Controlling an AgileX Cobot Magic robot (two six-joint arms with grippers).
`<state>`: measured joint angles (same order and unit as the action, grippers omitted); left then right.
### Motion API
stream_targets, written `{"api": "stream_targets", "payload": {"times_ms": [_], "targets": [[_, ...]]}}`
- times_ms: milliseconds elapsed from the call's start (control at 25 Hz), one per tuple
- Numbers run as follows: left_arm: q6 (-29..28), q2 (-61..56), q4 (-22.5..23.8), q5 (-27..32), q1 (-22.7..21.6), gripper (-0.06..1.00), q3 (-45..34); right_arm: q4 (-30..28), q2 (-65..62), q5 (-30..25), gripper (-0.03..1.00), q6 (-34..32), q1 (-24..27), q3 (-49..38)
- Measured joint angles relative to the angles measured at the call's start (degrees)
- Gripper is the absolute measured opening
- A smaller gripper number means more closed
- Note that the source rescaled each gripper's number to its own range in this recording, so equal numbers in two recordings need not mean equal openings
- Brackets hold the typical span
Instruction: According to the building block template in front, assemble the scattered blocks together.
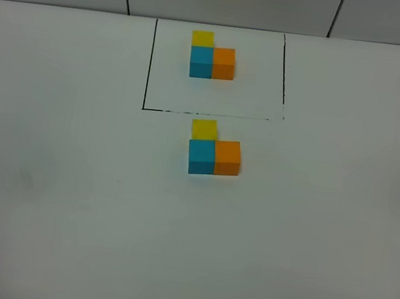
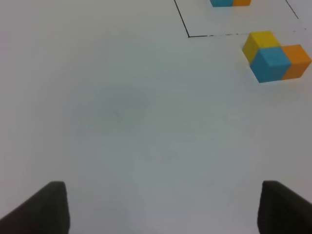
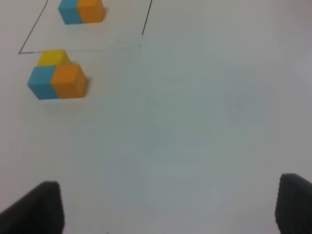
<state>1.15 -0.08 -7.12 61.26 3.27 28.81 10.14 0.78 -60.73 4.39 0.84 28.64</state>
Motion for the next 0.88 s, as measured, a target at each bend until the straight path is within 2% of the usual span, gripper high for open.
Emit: {"api": "stream_targets", "payload": {"times_ms": [880], "targets": [[0.0,0.0,0.0,0.0,0.0,0.66,0.0,-0.14,0.0,0.0,0.77,-0.65,0.0,0.0]]}}
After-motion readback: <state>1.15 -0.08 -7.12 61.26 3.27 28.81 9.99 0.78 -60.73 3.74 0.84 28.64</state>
